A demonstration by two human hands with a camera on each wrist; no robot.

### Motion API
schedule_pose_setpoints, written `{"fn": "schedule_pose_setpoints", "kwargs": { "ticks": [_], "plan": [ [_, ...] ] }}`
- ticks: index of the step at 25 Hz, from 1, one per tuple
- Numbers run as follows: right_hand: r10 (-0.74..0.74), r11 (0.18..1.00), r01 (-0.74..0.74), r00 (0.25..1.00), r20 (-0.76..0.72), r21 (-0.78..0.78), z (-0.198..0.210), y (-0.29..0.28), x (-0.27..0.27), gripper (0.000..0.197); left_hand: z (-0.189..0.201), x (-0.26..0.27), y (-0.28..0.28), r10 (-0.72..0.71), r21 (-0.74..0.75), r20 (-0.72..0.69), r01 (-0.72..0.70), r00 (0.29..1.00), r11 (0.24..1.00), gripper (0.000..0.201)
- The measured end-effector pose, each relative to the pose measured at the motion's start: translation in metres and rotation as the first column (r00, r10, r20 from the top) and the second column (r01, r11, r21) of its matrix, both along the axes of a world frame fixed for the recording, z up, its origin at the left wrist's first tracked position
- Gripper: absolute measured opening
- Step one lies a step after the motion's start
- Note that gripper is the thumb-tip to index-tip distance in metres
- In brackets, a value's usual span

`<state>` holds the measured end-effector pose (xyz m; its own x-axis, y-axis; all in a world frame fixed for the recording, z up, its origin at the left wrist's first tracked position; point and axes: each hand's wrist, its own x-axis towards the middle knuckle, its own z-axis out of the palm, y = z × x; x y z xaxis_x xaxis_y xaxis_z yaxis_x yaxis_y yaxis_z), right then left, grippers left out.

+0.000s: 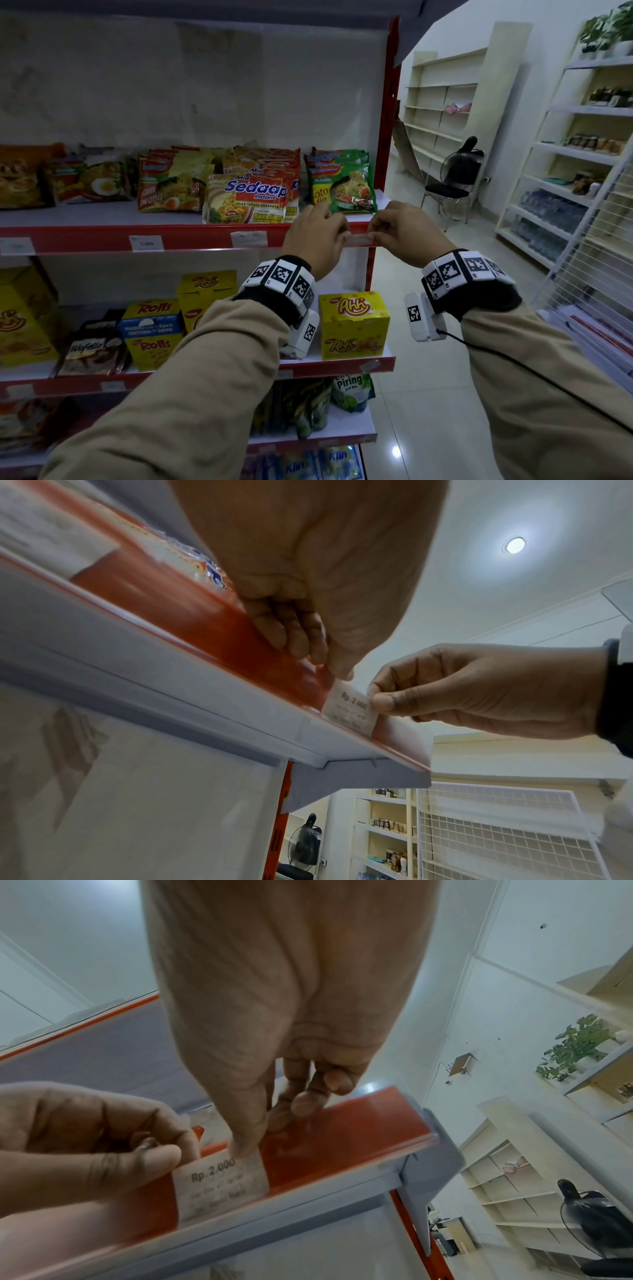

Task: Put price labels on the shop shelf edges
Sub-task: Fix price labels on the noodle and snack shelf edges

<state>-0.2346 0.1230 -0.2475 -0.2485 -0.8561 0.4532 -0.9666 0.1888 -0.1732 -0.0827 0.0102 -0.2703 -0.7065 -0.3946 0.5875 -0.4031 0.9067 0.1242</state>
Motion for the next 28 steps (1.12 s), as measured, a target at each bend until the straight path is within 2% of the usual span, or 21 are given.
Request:
{"fn": "schedule_pose_setpoints", "kwargs": {
  "ticks": [11, 18, 23, 28],
  "plan": [
    [0.005, 0.997, -0.005, 1.000, -0.002, -0.071, -0.012, -0.001, -0.004, 0.011, -0.001, -0.002, 0.002, 0.046, -0.026, 0.020, -0.046, 0.999, 0.999, 0.021],
    [0.020, 0.995, -0.019, 1.000, 0.017, -0.100, -0.014, 0.006, -0.004, 0.014, -0.005, -0.002, 0.009, 0.069, -0.059, -0.044, -0.072, 0.997, 0.996, 0.015],
    [-0.029, 0.978, 0.029, 1.000, 0.003, -0.205, -0.022, 0.010, -0.001, 0.018, -0.010, 0.001, 0.014, 0.117, -0.080, -0.085, -0.123, 0.990, 0.989, 0.011],
    [-0.067, 0.968, 0.063, 0.998, -0.008, -0.244, -0.029, 0.019, 0.007, 0.027, -0.012, 0.009, 0.020, 0.147, -0.139, -0.063, -0.154, 0.987, 0.978, 0.019]
  ]
}}
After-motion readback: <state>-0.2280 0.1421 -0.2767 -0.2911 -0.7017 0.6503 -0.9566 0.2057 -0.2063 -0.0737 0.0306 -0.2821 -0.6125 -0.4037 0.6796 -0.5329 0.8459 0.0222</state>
